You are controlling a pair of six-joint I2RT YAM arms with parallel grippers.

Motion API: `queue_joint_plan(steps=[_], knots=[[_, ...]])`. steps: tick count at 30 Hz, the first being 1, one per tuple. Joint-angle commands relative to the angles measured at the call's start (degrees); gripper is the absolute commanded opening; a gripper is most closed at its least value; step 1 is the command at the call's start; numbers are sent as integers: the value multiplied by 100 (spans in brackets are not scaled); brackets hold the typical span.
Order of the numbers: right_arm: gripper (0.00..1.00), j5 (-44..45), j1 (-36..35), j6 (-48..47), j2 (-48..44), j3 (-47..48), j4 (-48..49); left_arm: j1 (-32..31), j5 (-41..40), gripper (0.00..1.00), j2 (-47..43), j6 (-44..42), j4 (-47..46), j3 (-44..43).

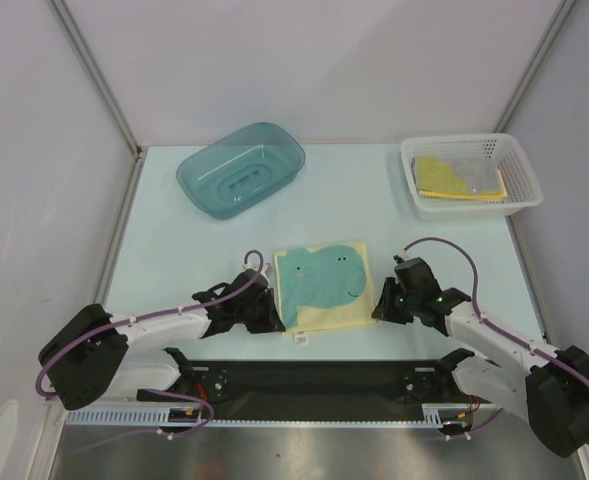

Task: Fold and stack the towels
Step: Fold the towel

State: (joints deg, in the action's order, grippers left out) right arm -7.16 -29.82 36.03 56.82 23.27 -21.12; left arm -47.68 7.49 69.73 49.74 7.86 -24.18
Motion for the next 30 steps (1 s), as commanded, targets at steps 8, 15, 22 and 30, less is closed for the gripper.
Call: queue_joint_plan(steps=[8,15,22,30], knots=[[27,435,-208,-114,462,275,354,-57,-124,0,-276,80,84,28],[14,601,-270,-131,497,292,258,-57,-186,0,-276,107,181,-25],[0,523,-278,-386,313,749,3,-57,-256,0,-364,37,488,-401],[0,1012,-278,-606,119,1628,-989,-92,-424,0,-654,-78,1438,-1378]])
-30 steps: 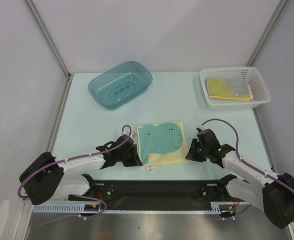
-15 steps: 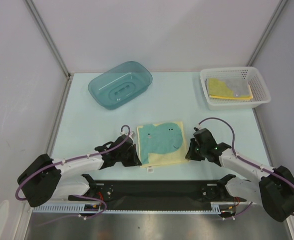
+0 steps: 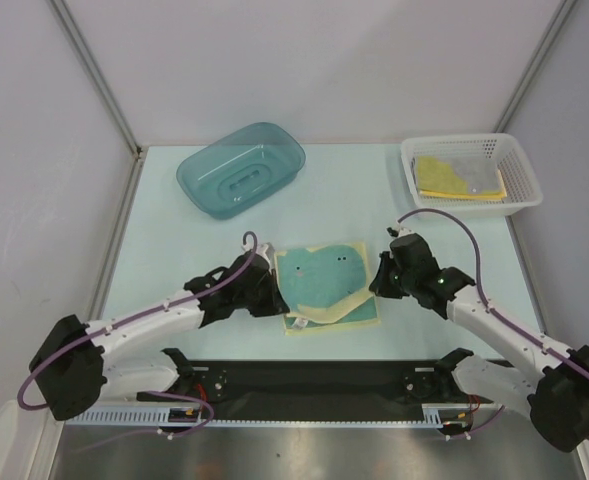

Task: Fold and stack the towels
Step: Fold the towel

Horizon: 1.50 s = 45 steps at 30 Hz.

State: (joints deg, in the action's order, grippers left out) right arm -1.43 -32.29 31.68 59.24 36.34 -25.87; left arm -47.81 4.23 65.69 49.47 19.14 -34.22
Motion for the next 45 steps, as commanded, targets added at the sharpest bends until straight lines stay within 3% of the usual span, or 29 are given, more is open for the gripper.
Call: queue_joint_plan(steps=[1,10,24,25,27,28,31,32,35,39,45], knots=[[0,546,-23,-128,-124,287,-585,-114,-98,0,-345,70,258,-297],[0,503,39,576,297,-679,-226,-457,-10,0,-13,607,-885,925],[0,600,30,681,430,-953,100,-677,8,0,427,590,-1203,979],[4,609,39,725,421,-953,47,-686,-27,0,383,572,-967,935],[11,635,39,787,325,-927,-23,-694,-280,8,269,537,-589,760],[20,688,39,857,255,-918,-119,-694,-369,13,103,511,-204,698],[25,802,39,910,-35,-804,-374,-694,-572,22,-196,362,352,390],[28,863,39,936,-114,-760,-436,-694,-590,33,-258,266,484,294],[29,681,39,753,-273,-523,-472,-642,-792,49,-381,46,802,-154],[24,205,-40,481,-45,-303,-51,-98,-468,52,-58,-692,610,-760],[20,-191,-119,462,509,-460,424,1010,271,44,943,-1457,-392,-1165]])
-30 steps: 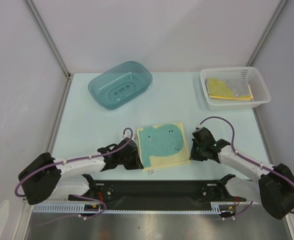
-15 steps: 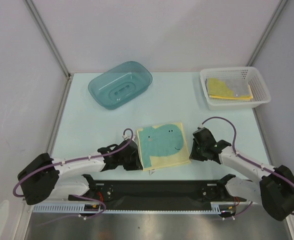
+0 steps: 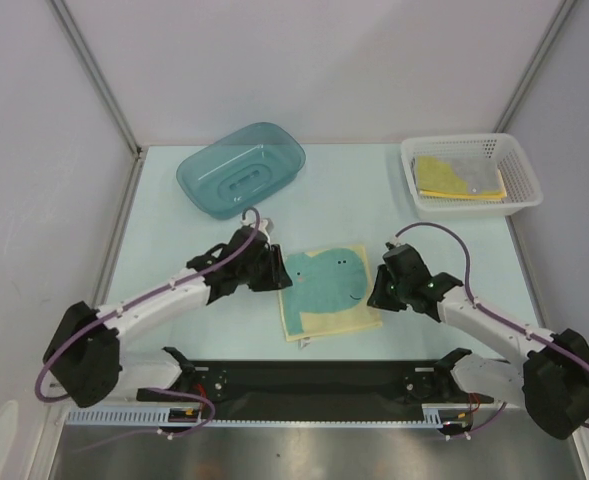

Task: Fold and stack the towels
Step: Fold the towel

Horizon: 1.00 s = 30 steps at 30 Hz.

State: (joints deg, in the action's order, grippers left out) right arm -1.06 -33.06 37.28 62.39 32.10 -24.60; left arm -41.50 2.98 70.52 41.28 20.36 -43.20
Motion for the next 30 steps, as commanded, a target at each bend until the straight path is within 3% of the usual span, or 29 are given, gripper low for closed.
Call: queue_joint_plan(steps=[1,5,10,15,17,23,30], knots=[[20,-176,-43,-54,247,-106,333,466,457,43,645,-691,-716,-329],[18,70,-43,148,204,-528,500,818,466,40,1524,-867,-771,-759],[18,106,-69,368,-95,-758,527,933,-104,37,2561,-779,-104,-1374],[24,-52,-43,-43,-368,-240,325,985,-437,35,2669,-709,617,-1875],[24,-139,105,-229,-254,295,342,985,-413,41,2459,-787,618,-1955],[17,-966,756,-1011,1149,1656,948,1021,-114,43,2589,-981,741,-2482],[11,-1546,1134,-1372,2819,2397,1492,1073,27,41,2941,-920,531,-2281]])
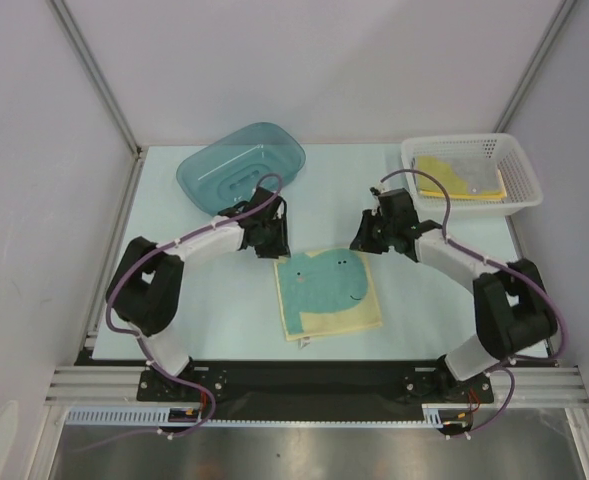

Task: Fold and stack the towels
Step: Fold the towel

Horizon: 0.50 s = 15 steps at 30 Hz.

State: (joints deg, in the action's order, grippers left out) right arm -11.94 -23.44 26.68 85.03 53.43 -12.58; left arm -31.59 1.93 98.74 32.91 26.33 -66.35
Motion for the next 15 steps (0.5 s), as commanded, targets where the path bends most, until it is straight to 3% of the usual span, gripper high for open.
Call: queue_joint_plan(steps=[1,7,15], knots=[[11,-467,208,-356,706,308,317,109,140,41,180,-74,-92,51],[11,-397,498,-558,1541,528,546,224,211,41,409,-65,-216,140],[12,-194,595,-672,1753,502,643,277,220,41,726,-4,-102,-19]])
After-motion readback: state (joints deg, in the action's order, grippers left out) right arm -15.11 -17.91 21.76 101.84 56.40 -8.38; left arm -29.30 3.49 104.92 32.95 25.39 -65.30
